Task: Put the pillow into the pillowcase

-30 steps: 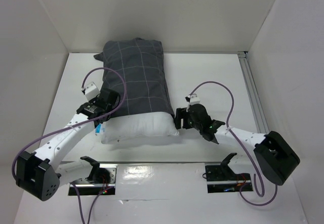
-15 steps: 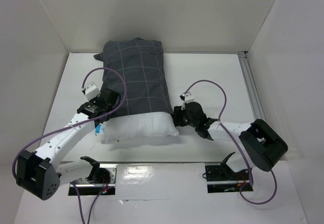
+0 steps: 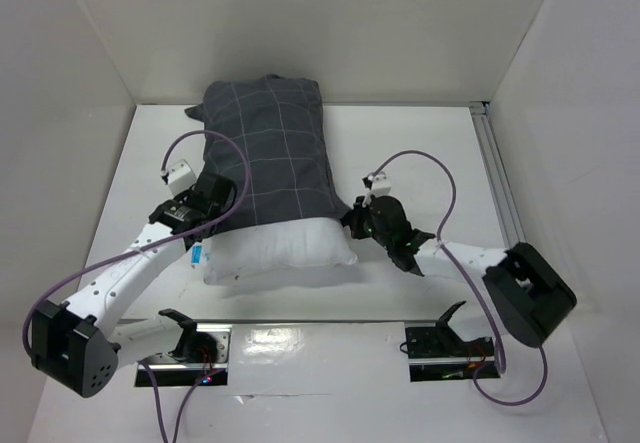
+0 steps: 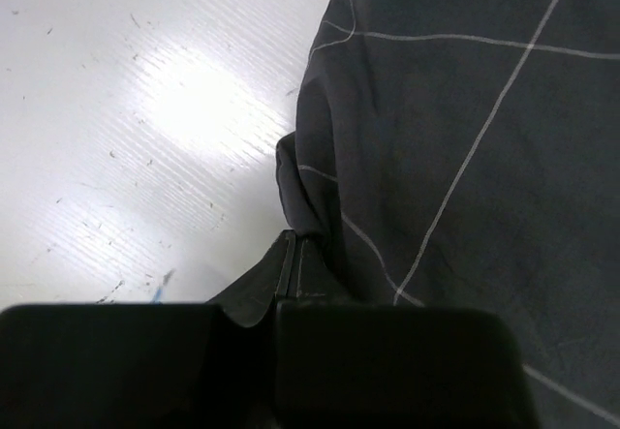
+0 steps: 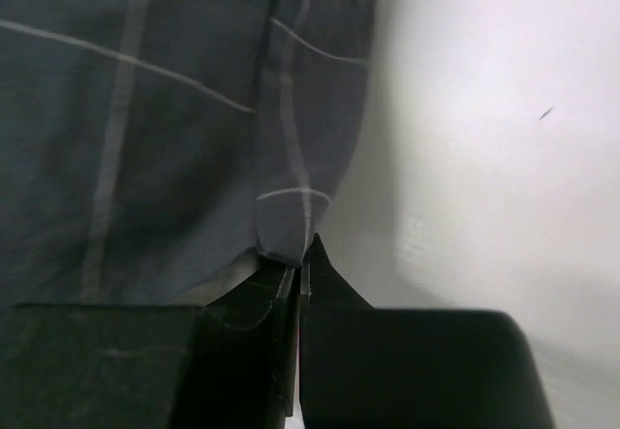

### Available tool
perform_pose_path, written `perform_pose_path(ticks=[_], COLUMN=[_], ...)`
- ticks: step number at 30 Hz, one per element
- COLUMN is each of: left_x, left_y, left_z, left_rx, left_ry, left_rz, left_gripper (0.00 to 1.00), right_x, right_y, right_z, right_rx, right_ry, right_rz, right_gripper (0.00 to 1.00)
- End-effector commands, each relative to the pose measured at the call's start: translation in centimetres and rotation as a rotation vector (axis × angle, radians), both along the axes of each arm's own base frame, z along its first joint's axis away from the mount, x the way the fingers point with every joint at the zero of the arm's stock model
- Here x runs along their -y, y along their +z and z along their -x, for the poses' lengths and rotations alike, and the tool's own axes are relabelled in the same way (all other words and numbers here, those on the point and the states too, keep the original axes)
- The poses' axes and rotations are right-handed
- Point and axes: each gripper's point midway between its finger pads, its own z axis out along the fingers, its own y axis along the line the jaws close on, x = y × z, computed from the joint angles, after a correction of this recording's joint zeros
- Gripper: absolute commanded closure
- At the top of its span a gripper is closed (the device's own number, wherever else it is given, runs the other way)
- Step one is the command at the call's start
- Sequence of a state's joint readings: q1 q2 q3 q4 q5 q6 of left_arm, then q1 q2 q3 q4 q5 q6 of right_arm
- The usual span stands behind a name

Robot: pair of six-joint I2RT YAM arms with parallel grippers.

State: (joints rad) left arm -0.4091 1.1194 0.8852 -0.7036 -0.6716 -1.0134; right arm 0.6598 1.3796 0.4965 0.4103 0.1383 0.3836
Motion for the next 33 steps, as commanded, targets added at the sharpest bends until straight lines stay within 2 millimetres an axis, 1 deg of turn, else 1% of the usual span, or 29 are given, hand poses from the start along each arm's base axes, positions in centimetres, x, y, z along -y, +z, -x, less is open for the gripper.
perform_pose_path(ticks=[1, 2, 4, 5, 6, 7, 8, 9, 10, 11, 12, 14, 15, 16, 17, 18, 19, 20, 21, 22, 23, 24, 25, 27, 28, 29, 30, 31, 33], left_x=[0.8, 0.8, 1.1, 1.2, 1.2, 1.8, 1.9, 2.1, 2.7, 3.1, 3.1, 4.2, 4.0, 3.6, 4.2, 3.4, 3.3, 3.3, 3.8, 4.0, 4.6, 5.2, 5.7, 6.4, 5.2, 4.8, 4.5, 4.1, 3.7], left_y=[5.3, 6.2, 8.2, 10.7, 12.2, 13.7, 17.3, 19.0, 21.0, 25.7, 28.1, 31.4, 35.8, 39.1, 40.0, 44.9, 46.4, 47.4, 48.4, 48.8, 49.0, 48.9, 48.0, 48.3, 48.2, 48.5, 49.8, 49.5, 49.9], left_z=[-1.0, -1.1, -1.3, -1.6, -1.7, -1.9, -2.2, -2.5, -2.8, -2.7, -2.9, -4.0, -4.4, -2.8, -4.4, -2.8, -2.7, -2.8, -3.4, -3.3, -4.0, -4.2, -5.4, -5.9, -6.8, -6.7, -6.5, -6.8, -6.7], left_rx=[0.120, 0.141, 0.178, 0.234, 0.265, 0.284, 0.361, 0.386, 0.423, 0.514, 0.558, 0.584, 0.661, 0.739, 0.740, 0.866, 0.907, 0.932, 0.966, 0.983, 0.997, 1.000, 0.977, 0.989, 0.990, 1.001, 1.051, 1.046, 1.062], left_ry=[-0.062, -0.071, -0.116, -0.126, -0.142, -0.207, -0.224, -0.252, -0.297, -0.362, -0.386, -0.478, -0.490, -0.503, -0.534, -0.526, -0.530, -0.540, -0.572, -0.583, -0.600, -0.622, -0.637, -0.683, -0.661, -0.666, -0.684, -0.702, -0.729], left_rz=[0.035, 0.036, 0.036, 0.046, 0.056, 0.052, 0.069, 0.070, 0.072, 0.072, 0.068, 0.053, 0.046, 0.046, 0.047, 0.043, 0.042, 0.042, 0.066, 0.081, 0.095, 0.121, 0.129, 0.199, 0.205, 0.226, 0.234, 0.279, 0.307], left_gripper=[1.00, 1.00, 1.00, 1.00, 1.00, 1.00, 1.00, 1.00, 1.00, 1.00, 1.00, 1.00, 1.00, 1.00, 1.00, 1.00, 1.00, 1.00, 1.00, 1.00, 1.00, 1.00, 1.00, 1.00, 1.00, 1.00, 1.00, 1.00, 1.00], right_x=[1.8, 2.3, 2.9, 3.6, 3.5, 3.9, 4.6, 4.6, 4.7, 5.6, 5.8, 6.2, 6.8, 7.2, 7.2, 7.5, 7.7, 8.0, 7.6, 8.0, 8.1, 8.3, 8.3, 9.2, 9.5, 10.4, 10.6, 11.7, 11.9], right_y=[6.6, 9.0, 11.3, 12.7, 15.0, 16.2, 17.2, 20.5, 22.3, 23.8, 27.9, 31.6, 35.3, 37.1, 38.9, 39.4, 44.5, 46.4, 46.5, 50.8, 52.0, 53.0, 54.3, 54.6, 55.6, 56.8, 58.1, 60.5, 62.1], right_z=[-2.0, -2.1, -2.2, -2.1, -2.3, -2.5, -2.7, -3.3, -3.5, -3.9, -4.4, -4.9, -5.6, -5.8, -5.8, -6.7, -5.7, -5.5, -6.0, -4.6, -4.2, -4.0, -4.0, -4.9, -5.0, -4.9, -4.1, -2.6, -1.1], right_rx=[0.157, 0.193, 0.235, 0.251, 0.289, 0.314, 0.320, 0.366, 0.395, 0.407, 0.473, 0.524, 0.569, 0.589, 0.617, 0.596, 0.688, 0.716, 0.693, 0.769, 0.786, 0.803, 0.814, 0.814, 0.816, 0.832, 0.862, 0.922, 0.977], right_ry=[-0.086, -0.095, -0.098, -0.107, -0.106, -0.104, -0.120, -0.121, -0.107, -0.122, -0.126, -0.119, -0.132, -0.141, -0.123, -0.137, -0.127, -0.128, -0.117, -0.113, -0.114, -0.115, -0.116, -0.158, -0.177, -0.200, -0.170, -0.179, -0.173], right_rz=[-0.035, -0.052, -0.049, -0.045, -0.063, -0.053, -0.043, -0.078, -0.085, -0.074, -0.102, -0.104, -0.110, -0.105, -0.101, -0.085, -0.119, -0.129, -0.120, -0.156, -0.164, -0.161, -0.166, -0.119, -0.118, -0.116, -0.123, -0.147, -0.169], right_gripper=[1.00, 1.00, 1.00, 1.00, 1.00, 1.00, 1.00, 1.00, 1.00, 1.00, 1.00, 1.00, 1.00, 1.00, 1.00, 1.00, 1.00, 1.00, 1.00, 1.00, 1.00, 1.00, 1.00, 1.00, 1.00, 1.00, 1.00, 1.00, 1.00])
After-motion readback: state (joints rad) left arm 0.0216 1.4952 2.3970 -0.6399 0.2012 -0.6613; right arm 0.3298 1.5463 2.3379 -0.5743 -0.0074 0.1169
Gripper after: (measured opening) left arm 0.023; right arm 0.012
